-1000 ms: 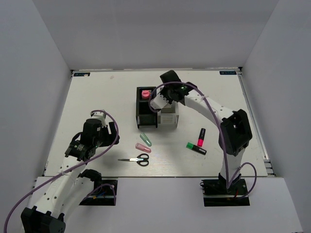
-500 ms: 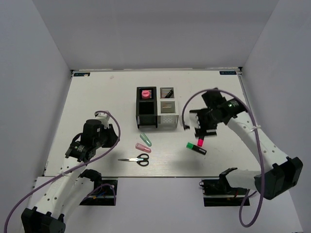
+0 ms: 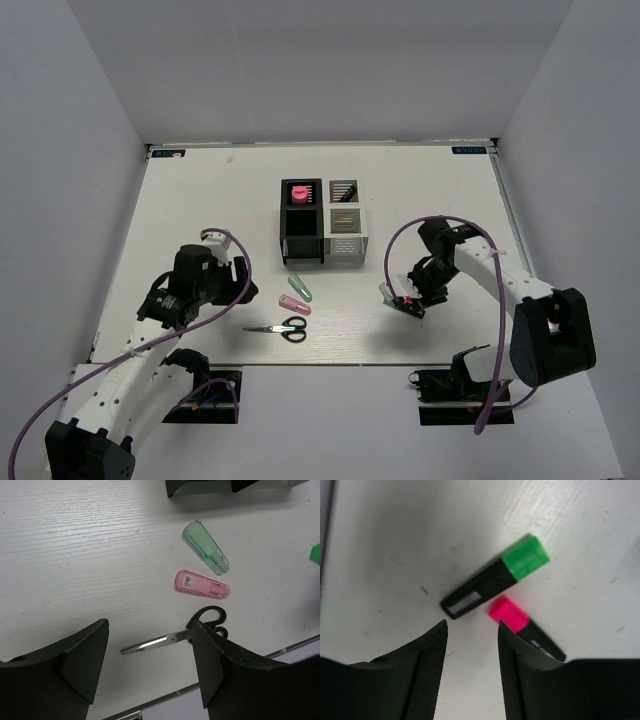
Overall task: Sort the stationery into containers
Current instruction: Pick up the pen from the center of the board.
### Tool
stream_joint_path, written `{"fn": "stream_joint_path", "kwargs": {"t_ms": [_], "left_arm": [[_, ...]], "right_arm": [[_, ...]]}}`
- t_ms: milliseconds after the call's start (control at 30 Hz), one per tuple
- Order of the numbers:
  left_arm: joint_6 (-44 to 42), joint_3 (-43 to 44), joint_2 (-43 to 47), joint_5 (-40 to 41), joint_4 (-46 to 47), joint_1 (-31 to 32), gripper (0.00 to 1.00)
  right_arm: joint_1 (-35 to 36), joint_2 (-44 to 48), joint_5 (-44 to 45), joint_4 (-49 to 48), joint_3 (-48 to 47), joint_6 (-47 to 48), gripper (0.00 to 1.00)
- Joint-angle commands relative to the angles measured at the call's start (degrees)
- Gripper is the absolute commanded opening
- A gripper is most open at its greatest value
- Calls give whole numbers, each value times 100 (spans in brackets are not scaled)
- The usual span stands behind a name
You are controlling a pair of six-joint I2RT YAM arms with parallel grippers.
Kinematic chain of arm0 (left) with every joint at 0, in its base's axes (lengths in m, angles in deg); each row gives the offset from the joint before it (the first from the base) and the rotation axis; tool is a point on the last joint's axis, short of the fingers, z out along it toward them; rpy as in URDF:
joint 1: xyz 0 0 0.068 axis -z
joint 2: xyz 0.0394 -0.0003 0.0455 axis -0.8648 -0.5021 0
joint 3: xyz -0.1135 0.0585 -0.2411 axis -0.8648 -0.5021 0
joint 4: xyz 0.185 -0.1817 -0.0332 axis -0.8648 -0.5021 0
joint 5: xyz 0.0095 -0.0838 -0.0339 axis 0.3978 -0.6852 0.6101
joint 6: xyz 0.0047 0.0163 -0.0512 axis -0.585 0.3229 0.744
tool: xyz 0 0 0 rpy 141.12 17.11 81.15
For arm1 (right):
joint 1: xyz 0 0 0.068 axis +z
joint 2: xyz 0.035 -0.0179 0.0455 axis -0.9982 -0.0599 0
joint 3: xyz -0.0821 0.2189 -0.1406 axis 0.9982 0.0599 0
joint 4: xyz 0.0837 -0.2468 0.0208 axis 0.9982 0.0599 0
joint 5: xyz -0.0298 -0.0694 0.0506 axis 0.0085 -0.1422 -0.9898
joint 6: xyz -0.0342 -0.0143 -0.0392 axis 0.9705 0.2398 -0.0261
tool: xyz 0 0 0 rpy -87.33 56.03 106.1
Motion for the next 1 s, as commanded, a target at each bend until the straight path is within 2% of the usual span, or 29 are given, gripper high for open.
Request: {"fn": "stream_joint_path", "kwargs": {"t_ms": [0,67,133,333,567,700,967], "left_arm": [[-62,56,-27,-57,-15,-27,77],[-70,56,-62,-74,-23,-27,77],[-70,64,-71,-74,-14,-27,77],[-79,82,-177,-92,-49,-10,77],[-79,100,-282,-13,-76,-36,79],[-79,100,-317,5,-93,-27,79],[-88,108,-388,31,-94,-36,79]], "right_arm": [[-190,-239,-352,-864,-124,913,48],[-252,-371,-352,-1127,-256,878,56],[-296,-494,-335,-1207,-457,921,59],[-427,-898,-89,-917,-590,2009,62],[-507,-1233,69,41,-995,3004,63],[-498,-1215,175,-187,-697,3180,64],[-498,-1233,228,-1373,-46,3277,64]]}}
